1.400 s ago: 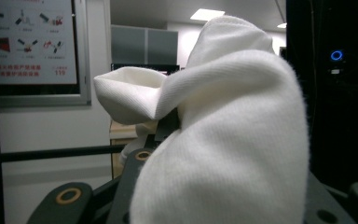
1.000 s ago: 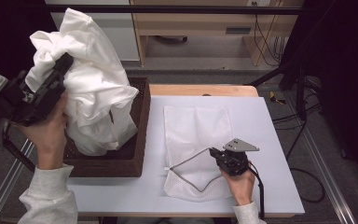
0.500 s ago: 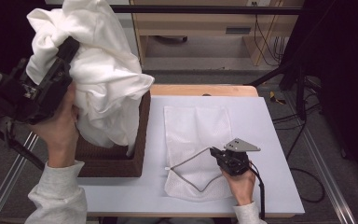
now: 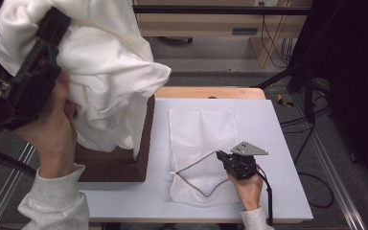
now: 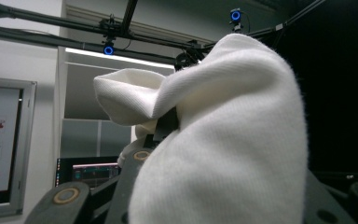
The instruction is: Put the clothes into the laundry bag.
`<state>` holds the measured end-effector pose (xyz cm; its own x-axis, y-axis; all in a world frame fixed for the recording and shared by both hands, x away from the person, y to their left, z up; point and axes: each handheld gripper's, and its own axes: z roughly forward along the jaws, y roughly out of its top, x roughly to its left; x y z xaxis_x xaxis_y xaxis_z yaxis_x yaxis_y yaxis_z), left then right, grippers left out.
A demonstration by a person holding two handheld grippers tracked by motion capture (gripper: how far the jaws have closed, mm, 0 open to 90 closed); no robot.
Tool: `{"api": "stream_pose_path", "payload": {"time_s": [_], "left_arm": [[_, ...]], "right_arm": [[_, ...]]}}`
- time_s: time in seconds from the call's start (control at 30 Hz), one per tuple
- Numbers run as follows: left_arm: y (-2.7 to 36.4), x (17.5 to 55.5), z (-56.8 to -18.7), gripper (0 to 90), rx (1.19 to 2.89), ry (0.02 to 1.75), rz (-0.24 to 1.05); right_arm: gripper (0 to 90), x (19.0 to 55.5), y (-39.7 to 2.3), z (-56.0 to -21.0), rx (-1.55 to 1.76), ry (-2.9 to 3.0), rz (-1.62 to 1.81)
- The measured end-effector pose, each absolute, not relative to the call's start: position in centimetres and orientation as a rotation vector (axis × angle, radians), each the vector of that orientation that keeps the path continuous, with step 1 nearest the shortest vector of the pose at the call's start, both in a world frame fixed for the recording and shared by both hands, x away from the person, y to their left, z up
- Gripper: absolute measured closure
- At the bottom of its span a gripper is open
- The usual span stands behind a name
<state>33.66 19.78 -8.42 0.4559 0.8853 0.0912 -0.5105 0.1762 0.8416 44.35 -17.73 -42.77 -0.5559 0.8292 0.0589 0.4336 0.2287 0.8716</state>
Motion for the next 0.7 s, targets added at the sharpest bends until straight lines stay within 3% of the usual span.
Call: {"api": "stream_pose_path", "payload": {"time_s": [0.43,0.7], "left_arm": [[16.0,32.4,-7.1,67.3,0.940,0.400,0.949],[14.2,32.4,-9.5,67.3,0.981,0.385,0.869]], "right_arm": [[89.1,44.3,-18.0,-42.6,1.153,2.080,1.279],[89.1,44.4,-18.3,-42.5,1.161,2.069,1.284]]}}
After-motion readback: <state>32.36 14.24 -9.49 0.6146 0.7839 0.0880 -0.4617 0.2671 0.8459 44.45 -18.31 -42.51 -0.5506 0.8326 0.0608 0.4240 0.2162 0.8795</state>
